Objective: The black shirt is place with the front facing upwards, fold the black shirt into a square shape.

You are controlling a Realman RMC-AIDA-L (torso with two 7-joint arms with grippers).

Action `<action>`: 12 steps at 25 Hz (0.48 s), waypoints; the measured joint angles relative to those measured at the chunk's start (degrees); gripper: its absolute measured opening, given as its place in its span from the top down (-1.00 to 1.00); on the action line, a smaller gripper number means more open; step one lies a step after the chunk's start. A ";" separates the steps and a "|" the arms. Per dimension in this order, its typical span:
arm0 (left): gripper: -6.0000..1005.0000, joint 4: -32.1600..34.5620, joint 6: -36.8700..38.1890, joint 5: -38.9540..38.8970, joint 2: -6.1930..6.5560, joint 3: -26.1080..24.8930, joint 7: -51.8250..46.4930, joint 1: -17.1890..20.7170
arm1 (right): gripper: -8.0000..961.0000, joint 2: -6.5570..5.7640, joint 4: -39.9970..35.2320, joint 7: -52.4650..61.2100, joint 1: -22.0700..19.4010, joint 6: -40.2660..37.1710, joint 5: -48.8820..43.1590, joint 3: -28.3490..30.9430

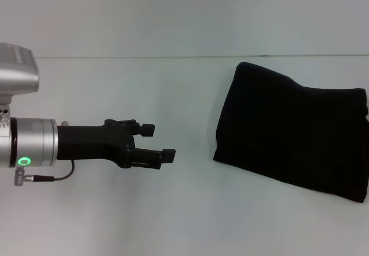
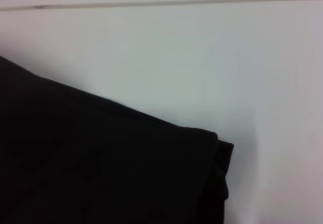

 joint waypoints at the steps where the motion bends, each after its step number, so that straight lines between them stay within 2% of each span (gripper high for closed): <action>1: -0.89 -0.01 -0.02 0.00 0.00 0.00 0.00 0.00 | 0.96 0.11 0.19 0.00 0.07 0.33 0.00 -0.15; 12: -0.89 -0.02 0.29 -0.15 0.00 0.00 -0.03 0.04 | 0.95 1.12 3.92 -0.25 1.77 4.10 0.00 -1.77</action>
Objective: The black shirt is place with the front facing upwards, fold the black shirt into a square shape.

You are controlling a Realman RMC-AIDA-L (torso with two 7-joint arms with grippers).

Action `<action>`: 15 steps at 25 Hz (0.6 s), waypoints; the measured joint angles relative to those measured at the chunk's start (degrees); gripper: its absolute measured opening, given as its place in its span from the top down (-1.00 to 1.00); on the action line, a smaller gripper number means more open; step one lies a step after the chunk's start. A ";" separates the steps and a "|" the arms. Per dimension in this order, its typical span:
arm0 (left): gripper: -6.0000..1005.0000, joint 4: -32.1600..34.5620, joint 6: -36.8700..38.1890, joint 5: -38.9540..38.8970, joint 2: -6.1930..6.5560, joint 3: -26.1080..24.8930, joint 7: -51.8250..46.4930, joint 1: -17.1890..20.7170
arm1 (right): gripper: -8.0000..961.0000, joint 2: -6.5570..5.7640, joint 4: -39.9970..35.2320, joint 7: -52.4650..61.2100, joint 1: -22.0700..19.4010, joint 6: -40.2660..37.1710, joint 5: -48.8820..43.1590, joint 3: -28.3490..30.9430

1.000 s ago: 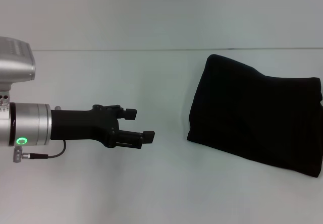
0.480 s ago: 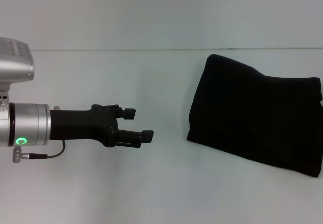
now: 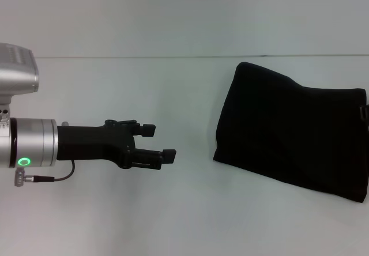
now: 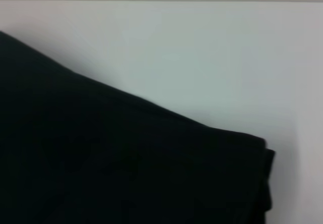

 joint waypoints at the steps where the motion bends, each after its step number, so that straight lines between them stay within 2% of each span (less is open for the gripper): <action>1: -0.89 0.00 0.01 -0.01 0.00 0.00 0.00 0.02 | 0.95 0.15 0.17 -0.12 0.18 0.10 0.00 -0.02; 15: -0.89 0.00 0.14 -0.02 0.00 0.00 0.00 0.21 | 0.93 1.54 2.20 -0.39 2.31 1.33 -0.01 -1.14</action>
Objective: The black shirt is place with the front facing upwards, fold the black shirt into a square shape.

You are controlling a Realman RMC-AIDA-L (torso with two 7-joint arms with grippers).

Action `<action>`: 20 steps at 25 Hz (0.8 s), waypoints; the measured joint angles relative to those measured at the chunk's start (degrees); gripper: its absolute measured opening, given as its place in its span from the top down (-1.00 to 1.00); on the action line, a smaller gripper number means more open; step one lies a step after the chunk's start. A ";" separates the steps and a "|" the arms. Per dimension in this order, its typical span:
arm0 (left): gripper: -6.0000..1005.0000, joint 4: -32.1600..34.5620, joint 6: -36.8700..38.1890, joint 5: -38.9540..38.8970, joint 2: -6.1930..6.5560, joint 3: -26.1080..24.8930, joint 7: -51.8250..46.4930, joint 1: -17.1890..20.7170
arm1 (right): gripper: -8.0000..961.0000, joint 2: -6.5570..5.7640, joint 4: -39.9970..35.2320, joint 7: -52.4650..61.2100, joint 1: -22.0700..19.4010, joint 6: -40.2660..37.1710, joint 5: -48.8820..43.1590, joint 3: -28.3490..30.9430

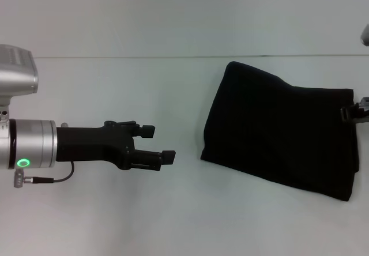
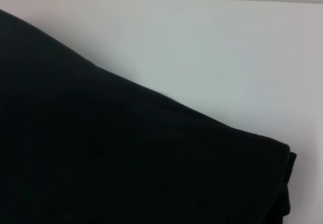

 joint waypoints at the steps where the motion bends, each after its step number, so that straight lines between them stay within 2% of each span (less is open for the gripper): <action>1: -0.89 0.00 0.00 0.00 0.00 -0.04 0.00 0.03 | 0.93 0.11 0.04 -0.04 0.15 0.05 0.01 -0.15; 13: -0.89 0.00 0.09 -0.53 0.00 -0.90 0.00 0.15 | 0.91 2.40 0.13 -2.84 3.82 1.06 0.45 -0.57; 20: -0.89 0.00 0.28 -0.53 0.15 -1.65 0.00 0.15 | 0.90 4.73 0.16 -4.49 6.19 1.16 0.54 -0.95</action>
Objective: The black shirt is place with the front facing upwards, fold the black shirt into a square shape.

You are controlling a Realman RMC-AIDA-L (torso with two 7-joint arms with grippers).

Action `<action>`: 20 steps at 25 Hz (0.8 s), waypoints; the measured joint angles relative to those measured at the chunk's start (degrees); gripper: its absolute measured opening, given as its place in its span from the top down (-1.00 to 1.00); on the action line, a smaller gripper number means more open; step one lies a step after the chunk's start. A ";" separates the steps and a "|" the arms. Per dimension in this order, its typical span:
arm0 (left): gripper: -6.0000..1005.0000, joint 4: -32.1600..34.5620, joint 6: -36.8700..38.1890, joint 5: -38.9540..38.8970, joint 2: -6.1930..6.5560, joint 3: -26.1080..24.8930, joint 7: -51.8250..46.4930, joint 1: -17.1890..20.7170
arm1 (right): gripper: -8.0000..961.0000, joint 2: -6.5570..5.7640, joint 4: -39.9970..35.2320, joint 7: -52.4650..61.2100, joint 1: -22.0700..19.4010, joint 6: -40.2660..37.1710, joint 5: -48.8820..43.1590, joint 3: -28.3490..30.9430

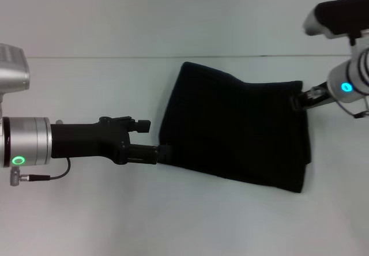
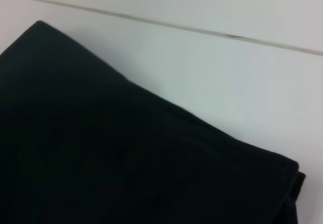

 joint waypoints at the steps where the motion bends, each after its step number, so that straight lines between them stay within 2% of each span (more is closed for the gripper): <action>1: -0.89 0.00 0.03 0.00 0.03 -0.11 0.00 0.00 | 0.90 0.42 0.00 -0.03 0.34 0.00 0.00 -0.38; 4: -0.89 0.00 0.06 0.00 0.04 -0.67 0.00 0.02 | 0.90 1.21 0.04 -0.06 1.31 0.00 0.07 -1.54; 7: -0.89 0.00 0.12 0.00 0.10 -1.26 0.00 0.03 | 0.89 1.33 0.09 -0.31 1.55 0.01 0.95 -1.65; 14: -0.89 0.00 0.16 -0.04 0.15 -1.45 -0.01 0.54 | 0.88 0.83 0.00 -3.65 0.17 -0.30 6.70 -1.42; 17: -0.89 0.05 0.24 -0.21 0.20 -1.81 -0.84 0.59 | 0.88 0.78 -2.13 -3.79 -1.55 -0.48 7.15 -1.17; 18: -0.89 0.26 0.47 -0.46 0.43 -2.62 -2.28 0.60 | 0.88 0.98 -5.34 -4.43 -3.90 -0.91 8.38 -1.30; 19: -0.89 0.26 0.47 -0.46 0.43 -2.62 -2.28 0.60 | 0.88 0.98 -5.34 -4.43 -3.90 -0.91 8.38 -1.30; 20: -0.89 0.34 0.65 -0.55 0.51 -3.05 -2.79 0.61 | 0.87 1.09 -7.66 -4.94 -5.79 -1.27 9.45 -1.37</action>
